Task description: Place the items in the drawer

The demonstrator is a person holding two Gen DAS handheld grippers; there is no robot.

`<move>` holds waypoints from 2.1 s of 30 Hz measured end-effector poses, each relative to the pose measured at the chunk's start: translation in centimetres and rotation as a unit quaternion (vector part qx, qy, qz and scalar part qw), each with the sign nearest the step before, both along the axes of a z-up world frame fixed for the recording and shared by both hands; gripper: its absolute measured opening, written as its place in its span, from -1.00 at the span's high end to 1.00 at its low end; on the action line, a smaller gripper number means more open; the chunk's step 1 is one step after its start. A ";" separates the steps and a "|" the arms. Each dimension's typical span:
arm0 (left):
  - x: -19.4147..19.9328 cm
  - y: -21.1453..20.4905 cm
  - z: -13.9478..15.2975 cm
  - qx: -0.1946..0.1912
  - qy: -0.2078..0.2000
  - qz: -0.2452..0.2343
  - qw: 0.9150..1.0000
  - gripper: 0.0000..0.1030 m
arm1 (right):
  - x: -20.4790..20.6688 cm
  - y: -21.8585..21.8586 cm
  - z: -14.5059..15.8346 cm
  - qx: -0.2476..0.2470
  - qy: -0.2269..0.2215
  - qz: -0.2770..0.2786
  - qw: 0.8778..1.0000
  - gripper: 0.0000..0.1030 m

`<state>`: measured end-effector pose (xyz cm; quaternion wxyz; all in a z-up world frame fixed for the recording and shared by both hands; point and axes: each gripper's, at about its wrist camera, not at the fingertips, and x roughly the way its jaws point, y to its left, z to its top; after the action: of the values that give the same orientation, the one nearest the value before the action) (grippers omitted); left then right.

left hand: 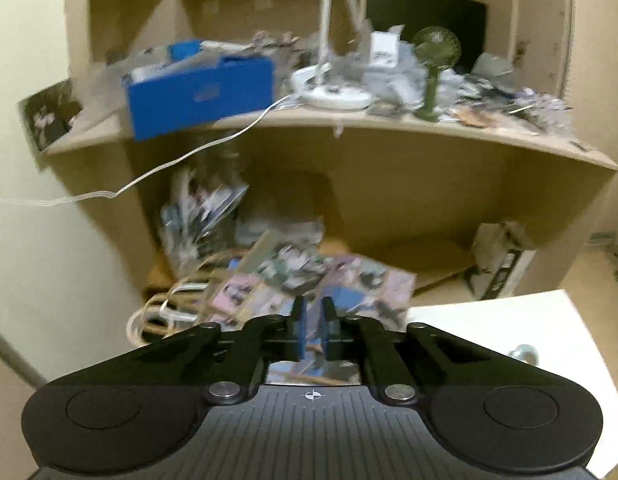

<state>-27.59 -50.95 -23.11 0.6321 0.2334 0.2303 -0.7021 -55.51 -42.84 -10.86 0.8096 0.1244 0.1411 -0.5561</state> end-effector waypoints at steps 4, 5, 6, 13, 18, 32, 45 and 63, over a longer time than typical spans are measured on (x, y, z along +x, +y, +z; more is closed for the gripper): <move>1.1 1.4 0.6 0.019 0.013 0.004 1.000 0.89 | -0.4 0.0 -0.8 0.021 -0.002 0.002 1.000 -0.98; 1.2 1.9 0.9 0.025 0.017 0.000 1.000 0.89 | -0.5 0.1 -0.8 0.023 -0.001 0.004 1.000 -0.98; 1.2 2.3 1.1 0.032 0.022 -0.010 0.999 0.86 | -0.5 0.1 -0.8 0.025 0.000 0.006 1.000 -0.98; -0.7 5.0 -0.4 0.064 -0.083 -0.117 0.988 -0.55 | -0.5 0.1 -1.1 0.039 0.007 0.019 0.999 -0.98; -0.6 4.5 -4.5 0.133 -0.152 -0.207 0.957 -0.56 | -0.2 -0.1 -1.7 0.051 0.012 0.013 0.999 -0.98; 0.1 -0.8 -12.4 0.271 -0.190 -0.337 0.881 -0.28 | 0.9 -0.9 -3.5 0.088 0.027 -0.017 0.996 -0.98; 0.3 -3.7 -16.1 0.330 -0.165 -0.402 0.838 0.01 | 1.1 -2.5 -4.3 0.106 0.039 -0.035 0.993 -0.98; 1.2 -3.9 -12.0 0.291 -0.108 -0.344 0.886 0.54 | 0.9 -3.3 -4.0 0.106 0.034 -0.031 0.993 -0.98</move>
<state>-26.36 -54.81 -35.09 0.2755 0.5461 0.2596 -0.7473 -54.65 -46.14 -14.86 0.7686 0.1949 0.2232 -0.5670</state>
